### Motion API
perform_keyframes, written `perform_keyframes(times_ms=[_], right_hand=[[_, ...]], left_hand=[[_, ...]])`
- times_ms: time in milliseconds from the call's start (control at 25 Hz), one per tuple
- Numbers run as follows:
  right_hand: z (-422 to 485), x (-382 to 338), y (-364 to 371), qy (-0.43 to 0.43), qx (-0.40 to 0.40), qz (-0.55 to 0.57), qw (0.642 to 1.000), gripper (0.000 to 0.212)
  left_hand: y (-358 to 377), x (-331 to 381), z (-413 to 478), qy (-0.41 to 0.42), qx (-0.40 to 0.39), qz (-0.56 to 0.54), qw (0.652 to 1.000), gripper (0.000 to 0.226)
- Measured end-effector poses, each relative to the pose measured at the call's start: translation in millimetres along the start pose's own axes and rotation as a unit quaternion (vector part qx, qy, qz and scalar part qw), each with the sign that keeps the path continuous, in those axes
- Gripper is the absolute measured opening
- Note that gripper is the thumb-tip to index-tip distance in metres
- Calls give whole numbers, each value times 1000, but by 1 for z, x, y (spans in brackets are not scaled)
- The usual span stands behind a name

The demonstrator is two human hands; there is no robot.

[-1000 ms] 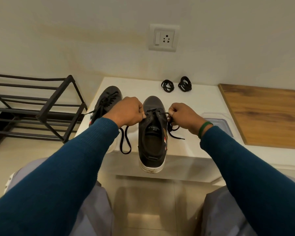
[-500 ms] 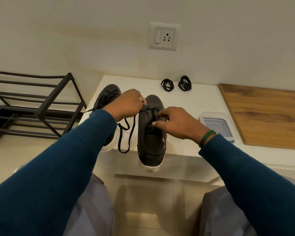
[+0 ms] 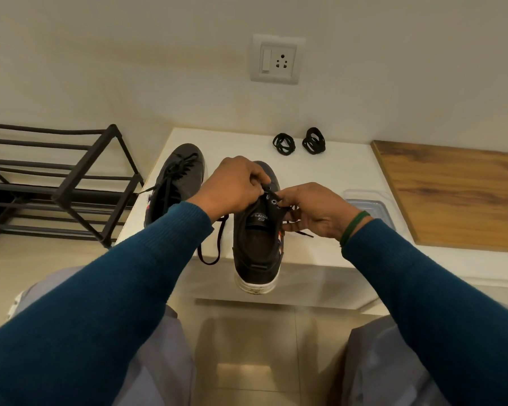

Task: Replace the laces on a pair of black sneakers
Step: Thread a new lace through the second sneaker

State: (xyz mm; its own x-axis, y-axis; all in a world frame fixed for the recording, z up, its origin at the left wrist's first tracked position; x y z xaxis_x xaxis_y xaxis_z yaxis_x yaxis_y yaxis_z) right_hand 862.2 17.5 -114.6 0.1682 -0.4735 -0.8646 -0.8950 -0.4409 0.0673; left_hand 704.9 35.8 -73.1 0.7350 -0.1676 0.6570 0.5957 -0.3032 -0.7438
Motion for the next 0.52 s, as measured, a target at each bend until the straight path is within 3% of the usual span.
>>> perform_keyframes(times_ms=[160,360,520], right_hand=[[1,1,-3,1,-18,12,1000,25],[3,-1,-3,-8,-30,-15,999,27],[4,-2,-4,-12,-19,-48,999,23]], left_hand=[[9,5,1,-6,3,77,997,29],[4,-3,0,-6,-2,0,1000,28],[8,-1,0,-10,2,24,1000,29]])
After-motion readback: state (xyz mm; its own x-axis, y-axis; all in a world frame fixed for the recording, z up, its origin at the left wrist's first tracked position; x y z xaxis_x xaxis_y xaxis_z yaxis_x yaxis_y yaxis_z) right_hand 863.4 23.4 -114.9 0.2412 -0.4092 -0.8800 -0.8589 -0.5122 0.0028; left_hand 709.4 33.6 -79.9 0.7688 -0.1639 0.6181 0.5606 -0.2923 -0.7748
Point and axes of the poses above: each hand's wrist, its own z-axis towards the middle knuckle, its own y-axis out of the palm, x = y × z, the point moved 6 cm from there along z, towards the middle knuckle, and after that the axes turned 14 degrees about -x, right-handed, at the moved point
